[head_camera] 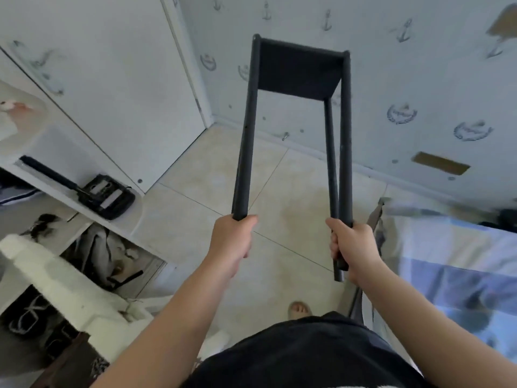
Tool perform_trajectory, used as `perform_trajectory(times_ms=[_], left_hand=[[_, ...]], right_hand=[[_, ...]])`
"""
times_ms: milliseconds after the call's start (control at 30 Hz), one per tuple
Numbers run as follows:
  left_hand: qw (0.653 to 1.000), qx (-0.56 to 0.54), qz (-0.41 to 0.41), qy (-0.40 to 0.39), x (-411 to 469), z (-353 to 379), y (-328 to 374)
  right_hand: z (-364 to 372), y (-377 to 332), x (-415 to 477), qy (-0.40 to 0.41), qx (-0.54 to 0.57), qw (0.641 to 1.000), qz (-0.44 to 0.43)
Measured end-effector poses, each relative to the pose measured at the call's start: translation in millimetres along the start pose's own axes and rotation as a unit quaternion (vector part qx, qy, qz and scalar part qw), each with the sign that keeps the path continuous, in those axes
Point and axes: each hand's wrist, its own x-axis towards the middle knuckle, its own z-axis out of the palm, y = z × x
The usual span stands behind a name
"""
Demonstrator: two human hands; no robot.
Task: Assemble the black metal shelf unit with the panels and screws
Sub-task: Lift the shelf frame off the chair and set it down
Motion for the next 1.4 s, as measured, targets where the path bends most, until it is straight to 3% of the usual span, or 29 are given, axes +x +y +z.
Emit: perform_trajectory(times_ms=[333,667,1100,1400], left_hand=[[0.979,0.041,-0.196,-0.029,89,84,1],[0.943,0.073,-0.311,-0.088,202,130,17],[0.934,0.182,-0.295,-0.085,382,171,-14],[0.913,0.345,-0.149,-0.159,451,173,-40]], right_hand=[[-48,8,102,0.003,-0.048,0.987,0.155],[-56,10,196,0.064,-0.136,0.974,0.17],[4,39,332,0.114,-0.388,0.906,0.127],[43,69,403,0.08,-0.432,0.885,0.153]])
